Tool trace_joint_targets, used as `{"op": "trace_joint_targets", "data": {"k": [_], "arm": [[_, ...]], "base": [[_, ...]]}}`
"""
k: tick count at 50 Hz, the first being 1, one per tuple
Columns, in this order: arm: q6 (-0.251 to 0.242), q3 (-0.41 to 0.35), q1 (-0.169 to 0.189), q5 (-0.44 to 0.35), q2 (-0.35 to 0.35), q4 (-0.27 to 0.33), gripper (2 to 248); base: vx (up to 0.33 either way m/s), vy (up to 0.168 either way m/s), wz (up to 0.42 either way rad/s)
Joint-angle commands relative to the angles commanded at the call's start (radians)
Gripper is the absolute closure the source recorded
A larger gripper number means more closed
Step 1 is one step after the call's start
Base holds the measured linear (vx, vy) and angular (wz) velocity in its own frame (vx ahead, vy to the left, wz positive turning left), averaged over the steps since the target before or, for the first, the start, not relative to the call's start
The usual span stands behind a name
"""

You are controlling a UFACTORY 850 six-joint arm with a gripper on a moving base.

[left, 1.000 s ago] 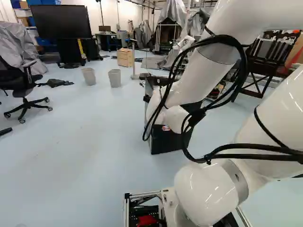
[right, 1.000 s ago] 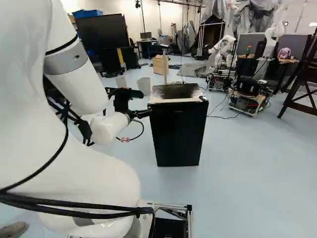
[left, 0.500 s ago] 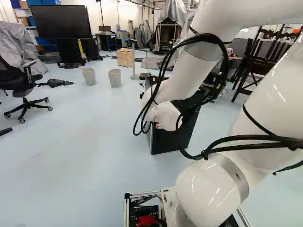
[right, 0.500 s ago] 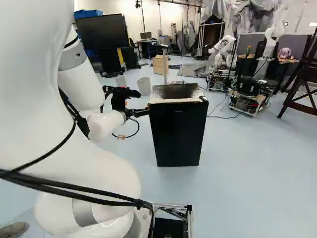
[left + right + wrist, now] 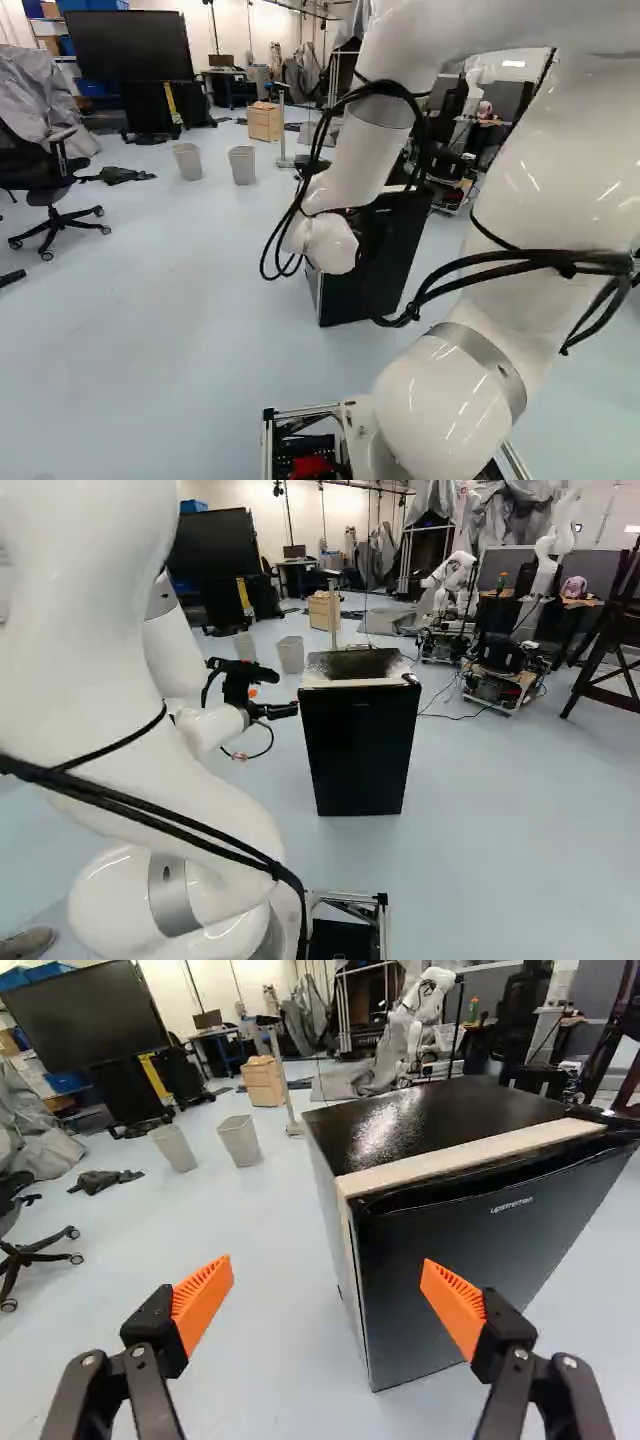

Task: Grab a drink from the fridge

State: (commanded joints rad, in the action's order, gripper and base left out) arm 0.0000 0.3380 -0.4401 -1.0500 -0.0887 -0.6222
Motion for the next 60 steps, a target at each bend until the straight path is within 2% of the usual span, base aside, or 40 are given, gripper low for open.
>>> {"op": "trace_joint_targets", "data": {"k": [37, 60], "arm": [[0.0, 0.129, -0.105, -0.057, -0.214, -0.23, 3], [0.0, 0.212, -0.147, -0.106, -0.341, -0.388, 3]], "base": [[0.0, 0.0, 0.0], [0.0, 0.0, 0.0]]}}
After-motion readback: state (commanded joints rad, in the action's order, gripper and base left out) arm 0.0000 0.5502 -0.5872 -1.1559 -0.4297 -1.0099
